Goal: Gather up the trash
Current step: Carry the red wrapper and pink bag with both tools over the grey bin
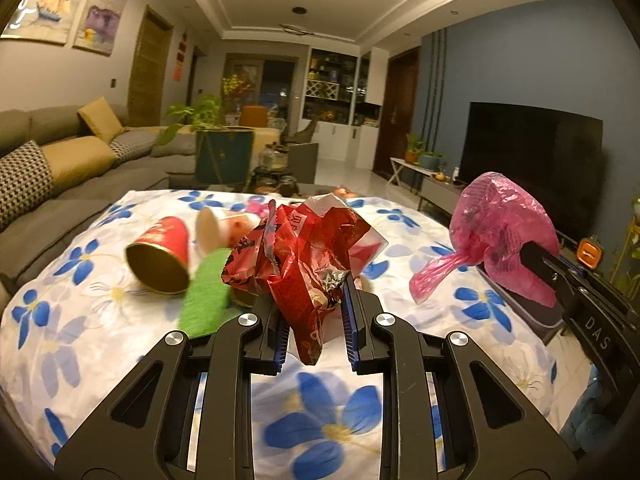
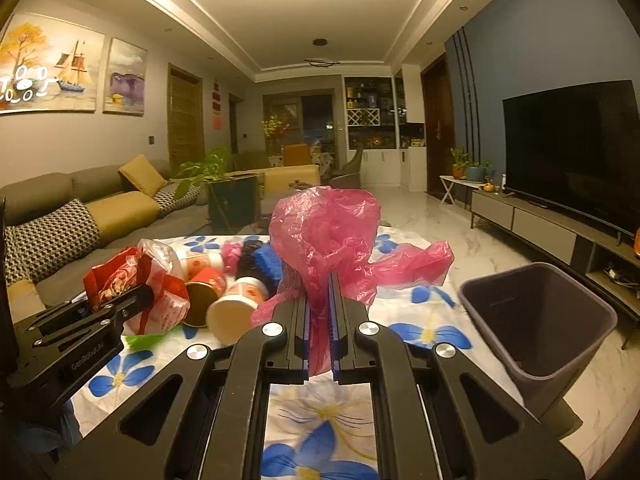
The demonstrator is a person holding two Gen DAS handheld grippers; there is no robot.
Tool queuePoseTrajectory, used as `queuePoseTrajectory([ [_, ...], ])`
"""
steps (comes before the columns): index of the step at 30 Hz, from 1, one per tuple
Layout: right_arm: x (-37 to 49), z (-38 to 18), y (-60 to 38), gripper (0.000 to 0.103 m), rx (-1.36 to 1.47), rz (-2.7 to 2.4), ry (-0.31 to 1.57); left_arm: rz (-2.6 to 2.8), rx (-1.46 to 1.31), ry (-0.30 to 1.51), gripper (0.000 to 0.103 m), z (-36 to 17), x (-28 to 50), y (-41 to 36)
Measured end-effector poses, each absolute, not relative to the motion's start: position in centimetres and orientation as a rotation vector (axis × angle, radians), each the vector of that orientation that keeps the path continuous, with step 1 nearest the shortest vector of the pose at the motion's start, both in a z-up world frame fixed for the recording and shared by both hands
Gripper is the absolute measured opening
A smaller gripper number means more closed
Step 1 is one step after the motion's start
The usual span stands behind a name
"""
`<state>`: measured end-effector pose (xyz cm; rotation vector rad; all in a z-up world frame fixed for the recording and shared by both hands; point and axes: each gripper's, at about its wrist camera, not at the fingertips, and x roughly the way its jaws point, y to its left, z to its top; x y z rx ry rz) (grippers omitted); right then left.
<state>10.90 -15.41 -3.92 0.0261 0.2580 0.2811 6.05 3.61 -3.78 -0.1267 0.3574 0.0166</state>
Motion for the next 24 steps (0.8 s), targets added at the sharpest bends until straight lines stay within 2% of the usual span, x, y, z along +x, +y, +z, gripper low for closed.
queuePoseTrajectory([
  [24,11.1,-3.7,-22.4,0.008,0.059,0.108,0.232,-0.147,-0.041,0.331,0.022,-2.3,10.8,-5.6],
])
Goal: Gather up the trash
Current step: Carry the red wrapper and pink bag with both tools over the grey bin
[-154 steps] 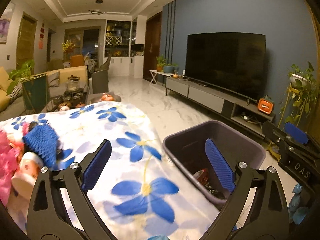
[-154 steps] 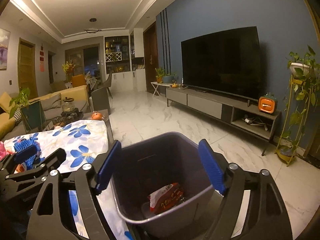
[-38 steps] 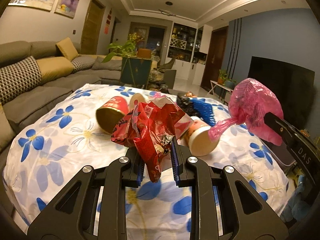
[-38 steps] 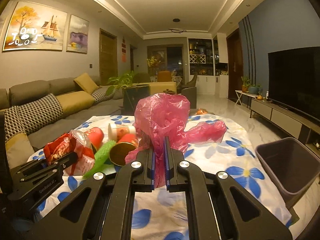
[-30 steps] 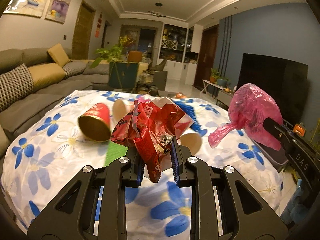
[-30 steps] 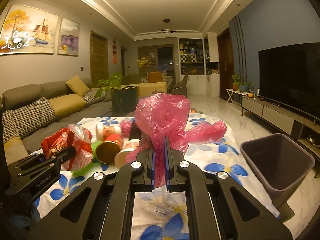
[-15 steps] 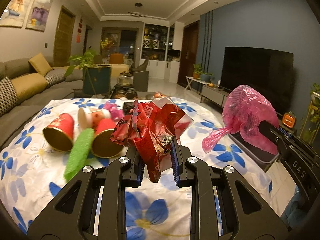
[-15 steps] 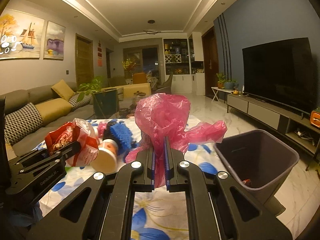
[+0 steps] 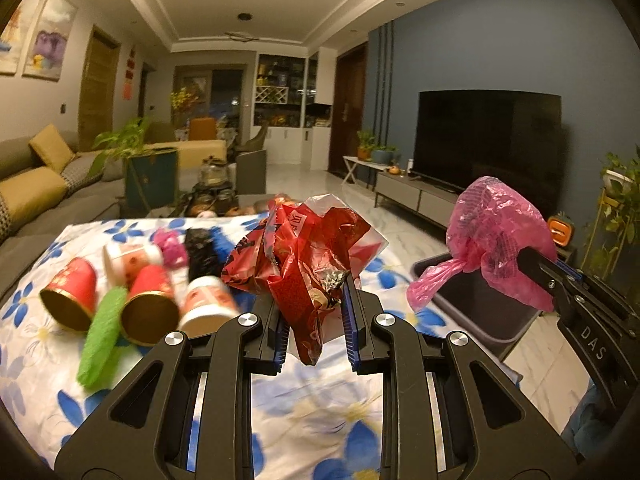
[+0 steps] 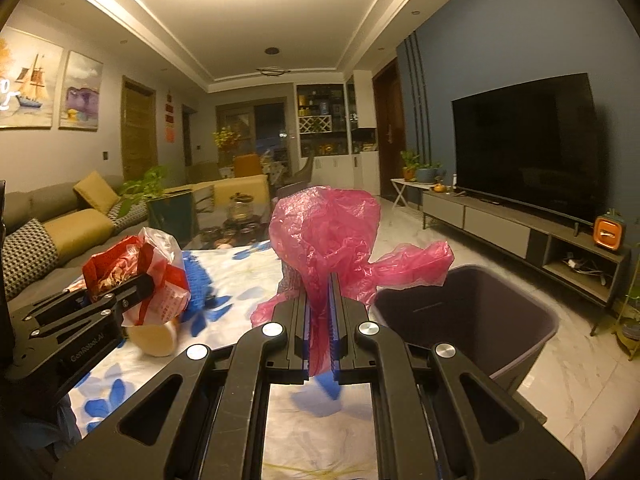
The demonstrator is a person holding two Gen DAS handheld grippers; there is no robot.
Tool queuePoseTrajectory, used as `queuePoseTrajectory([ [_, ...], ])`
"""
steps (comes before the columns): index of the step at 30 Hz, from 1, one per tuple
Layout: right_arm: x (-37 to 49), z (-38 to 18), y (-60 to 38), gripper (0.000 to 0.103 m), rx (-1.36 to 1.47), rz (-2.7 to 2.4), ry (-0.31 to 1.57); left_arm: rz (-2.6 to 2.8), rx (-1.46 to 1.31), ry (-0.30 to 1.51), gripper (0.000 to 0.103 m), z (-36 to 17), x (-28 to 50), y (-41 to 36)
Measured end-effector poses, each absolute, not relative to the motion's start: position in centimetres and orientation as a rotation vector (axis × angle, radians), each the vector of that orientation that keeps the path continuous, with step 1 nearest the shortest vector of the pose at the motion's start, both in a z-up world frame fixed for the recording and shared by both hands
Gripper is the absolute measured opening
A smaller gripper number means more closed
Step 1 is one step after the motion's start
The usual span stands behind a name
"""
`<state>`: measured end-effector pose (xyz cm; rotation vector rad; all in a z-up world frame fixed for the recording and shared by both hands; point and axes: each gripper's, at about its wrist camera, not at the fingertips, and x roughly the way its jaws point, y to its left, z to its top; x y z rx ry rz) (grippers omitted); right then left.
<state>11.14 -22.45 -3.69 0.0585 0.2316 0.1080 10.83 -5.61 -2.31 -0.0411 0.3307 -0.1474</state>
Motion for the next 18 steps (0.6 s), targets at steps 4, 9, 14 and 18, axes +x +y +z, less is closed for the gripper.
queuePoseTrajectory([
  [4,11.2,-3.6,-24.1,0.008,0.060,0.060,0.223,-0.194,-0.032,0.330,0.022,-2.1,12.0,-7.7],
  [9,11.3,-3.3,-26.2,0.008,0.063,0.002,0.207,-0.237,-0.009,0.316,0.022,-1.9,13.1,-10.3],
  [14,11.9,-3.2,-28.6,0.008,0.076,-0.048,0.191,-0.283,0.010,0.303,0.022,-1.5,14.3,-13.1],
  [18,12.4,-3.3,-29.9,0.008,0.083,-0.069,0.181,-0.311,0.019,0.297,0.022,-1.3,15.2,-14.9],
])
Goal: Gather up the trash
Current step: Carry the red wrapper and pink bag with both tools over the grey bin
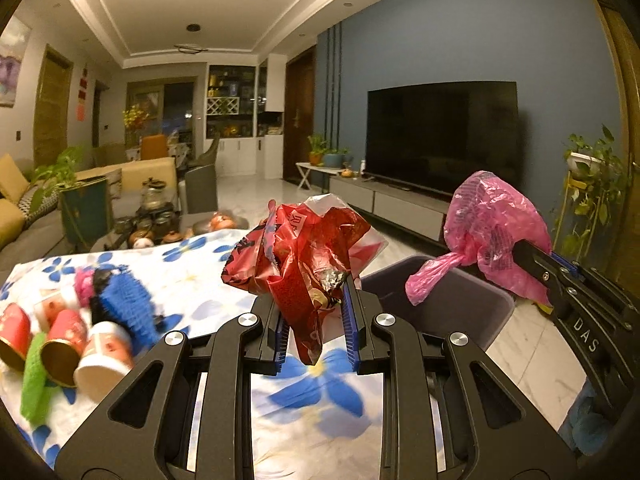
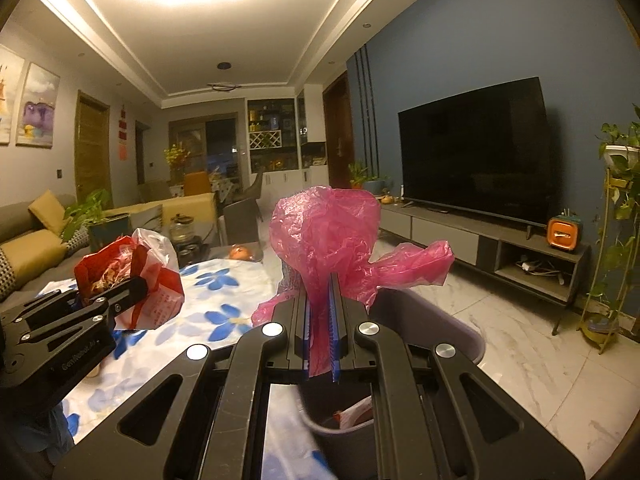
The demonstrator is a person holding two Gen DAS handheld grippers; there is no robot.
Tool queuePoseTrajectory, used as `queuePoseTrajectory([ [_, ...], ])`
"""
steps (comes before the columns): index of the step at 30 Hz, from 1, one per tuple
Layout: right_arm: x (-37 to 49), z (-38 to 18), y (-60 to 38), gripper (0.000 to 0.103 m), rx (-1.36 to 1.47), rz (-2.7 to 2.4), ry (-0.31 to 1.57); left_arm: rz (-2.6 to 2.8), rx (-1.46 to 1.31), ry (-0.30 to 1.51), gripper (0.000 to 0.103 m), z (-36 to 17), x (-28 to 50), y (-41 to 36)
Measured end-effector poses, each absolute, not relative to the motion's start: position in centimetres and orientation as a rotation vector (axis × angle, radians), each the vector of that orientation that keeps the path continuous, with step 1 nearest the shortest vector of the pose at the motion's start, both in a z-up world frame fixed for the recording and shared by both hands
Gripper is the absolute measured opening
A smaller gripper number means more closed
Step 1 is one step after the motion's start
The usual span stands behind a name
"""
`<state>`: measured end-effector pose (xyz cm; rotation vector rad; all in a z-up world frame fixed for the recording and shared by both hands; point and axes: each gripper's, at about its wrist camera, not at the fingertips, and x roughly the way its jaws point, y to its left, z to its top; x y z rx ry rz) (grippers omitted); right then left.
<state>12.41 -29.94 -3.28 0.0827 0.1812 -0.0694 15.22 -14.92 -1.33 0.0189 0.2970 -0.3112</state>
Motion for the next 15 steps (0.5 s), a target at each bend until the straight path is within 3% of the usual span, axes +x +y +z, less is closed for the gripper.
queuePoseTrajectory([
  [15,14.1,-3.7,-32.1,0.008,0.103,-0.109,0.197,-0.389,0.014,0.300,0.022,-2.7,19.3,-20.5],
])
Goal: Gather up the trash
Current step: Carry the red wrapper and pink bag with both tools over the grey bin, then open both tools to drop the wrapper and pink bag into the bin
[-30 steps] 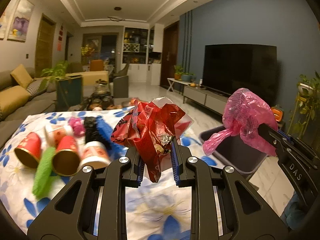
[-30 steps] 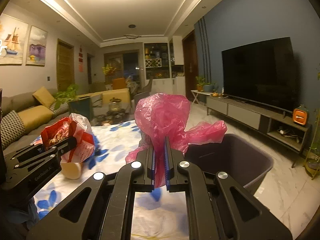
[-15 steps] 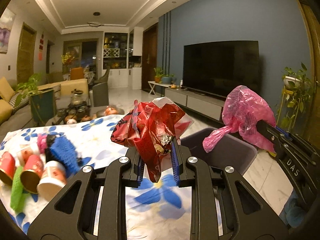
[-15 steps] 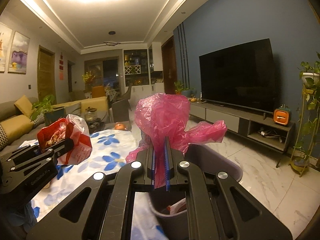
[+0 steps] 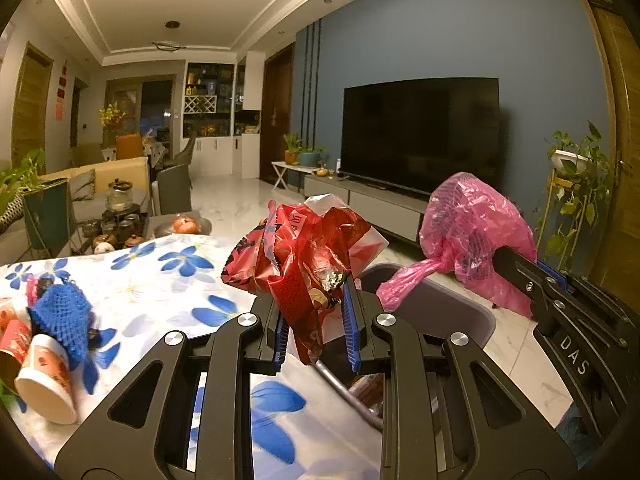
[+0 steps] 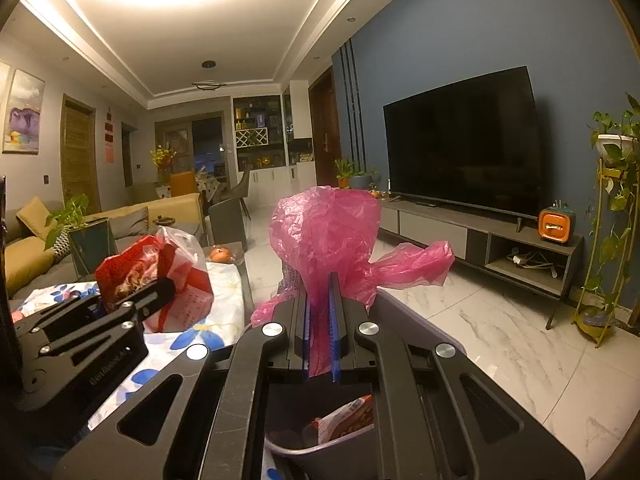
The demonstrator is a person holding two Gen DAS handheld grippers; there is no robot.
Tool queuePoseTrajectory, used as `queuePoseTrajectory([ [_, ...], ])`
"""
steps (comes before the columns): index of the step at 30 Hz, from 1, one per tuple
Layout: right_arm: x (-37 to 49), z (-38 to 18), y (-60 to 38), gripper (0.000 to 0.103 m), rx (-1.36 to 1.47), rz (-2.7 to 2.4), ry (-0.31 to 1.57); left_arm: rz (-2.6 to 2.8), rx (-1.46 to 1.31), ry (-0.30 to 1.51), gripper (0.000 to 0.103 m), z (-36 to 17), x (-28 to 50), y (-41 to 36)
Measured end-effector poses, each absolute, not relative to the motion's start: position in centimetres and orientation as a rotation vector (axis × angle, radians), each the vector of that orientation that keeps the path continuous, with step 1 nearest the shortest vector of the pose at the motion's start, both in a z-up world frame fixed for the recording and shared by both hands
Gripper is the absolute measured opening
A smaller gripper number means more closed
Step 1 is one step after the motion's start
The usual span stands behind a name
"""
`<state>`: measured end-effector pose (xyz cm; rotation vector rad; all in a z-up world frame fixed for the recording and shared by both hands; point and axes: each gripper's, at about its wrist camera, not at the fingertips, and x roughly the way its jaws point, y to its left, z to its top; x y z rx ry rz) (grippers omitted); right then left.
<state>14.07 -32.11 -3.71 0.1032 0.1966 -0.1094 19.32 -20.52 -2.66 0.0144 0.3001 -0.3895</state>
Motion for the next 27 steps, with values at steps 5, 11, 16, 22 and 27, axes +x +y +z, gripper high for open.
queuePoseTrajectory([
  [5,14.5,-3.9,-32.4,0.008,0.099,-0.125,0.197,-0.410,0.016,0.307,0.022,-3.3,20.4,-21.8],
  [11,15.1,-4.3,-32.1,0.008,0.110,-0.130,0.208,-0.425,0.009,0.312,0.022,-3.7,21.7,-22.4],
  [16,15.5,-4.2,-31.9,0.008,0.110,-0.122,0.208,-0.433,-0.005,0.316,0.023,-4.0,22.5,-22.5],
  [22,15.9,-4.2,-32.8,0.008,0.116,-0.115,0.201,-0.467,-0.017,0.315,0.023,-4.2,22.8,-22.6],
  [27,16.0,-4.5,-33.2,0.024,0.107,-0.117,0.187,-0.530,-0.054,0.312,0.027,-4.5,23.4,-22.6],
])
